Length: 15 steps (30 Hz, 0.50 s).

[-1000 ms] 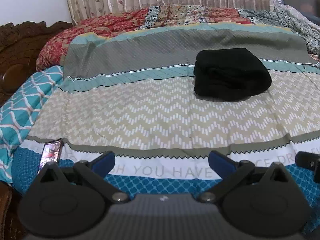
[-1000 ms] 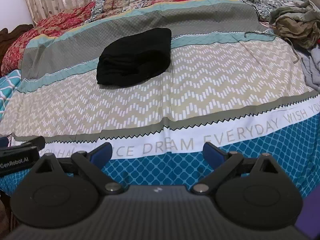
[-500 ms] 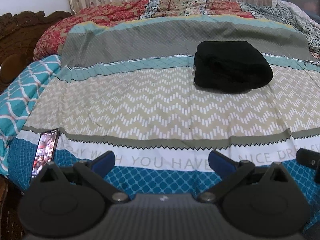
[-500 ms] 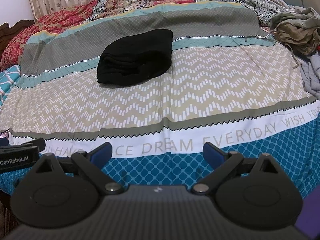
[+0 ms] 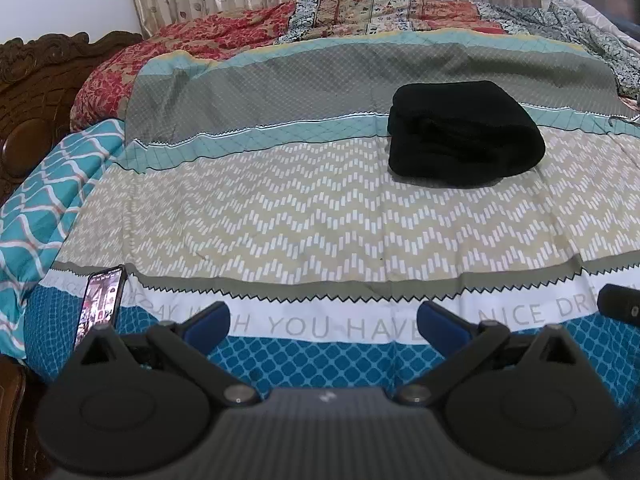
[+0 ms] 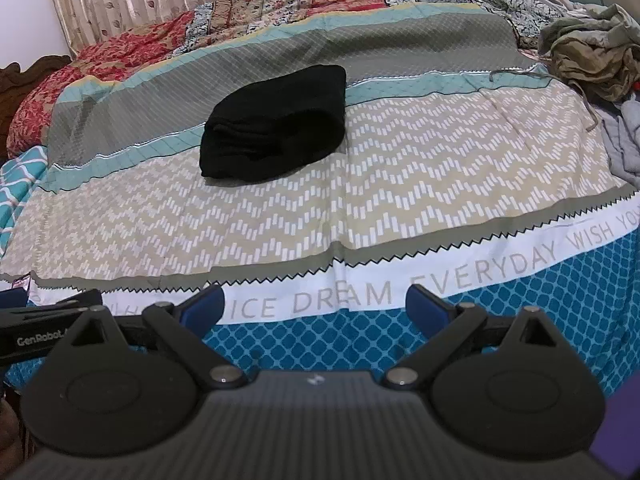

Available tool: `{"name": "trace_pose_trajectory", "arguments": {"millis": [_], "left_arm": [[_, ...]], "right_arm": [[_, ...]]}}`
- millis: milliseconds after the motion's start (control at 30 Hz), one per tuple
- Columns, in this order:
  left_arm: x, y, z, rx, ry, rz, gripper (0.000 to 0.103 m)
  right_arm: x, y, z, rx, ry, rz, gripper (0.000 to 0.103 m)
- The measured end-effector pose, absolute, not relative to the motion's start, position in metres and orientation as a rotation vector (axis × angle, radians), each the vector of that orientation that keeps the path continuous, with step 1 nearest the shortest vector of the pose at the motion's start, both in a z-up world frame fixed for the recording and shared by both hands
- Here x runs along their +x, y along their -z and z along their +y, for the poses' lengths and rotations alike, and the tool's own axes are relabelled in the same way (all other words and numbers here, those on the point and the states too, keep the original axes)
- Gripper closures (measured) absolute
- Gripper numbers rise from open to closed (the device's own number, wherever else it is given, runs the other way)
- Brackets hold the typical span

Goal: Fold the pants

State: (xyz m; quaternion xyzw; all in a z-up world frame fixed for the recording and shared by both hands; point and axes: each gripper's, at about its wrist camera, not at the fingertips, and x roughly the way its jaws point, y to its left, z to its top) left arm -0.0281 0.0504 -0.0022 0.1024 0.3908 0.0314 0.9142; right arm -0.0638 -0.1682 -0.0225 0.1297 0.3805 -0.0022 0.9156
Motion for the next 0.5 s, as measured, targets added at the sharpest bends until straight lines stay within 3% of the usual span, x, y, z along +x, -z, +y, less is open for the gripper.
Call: {"name": "trace_pose_trajectory", "arguments": {"millis": [500], "left_arm": [[-0.030,-0.006,0.053,0.176,-0.035,0.802,0.000]], "right_arm": [[-0.074,-0.002,-0.168,0.270,0.012,0.669,0.004]]}}
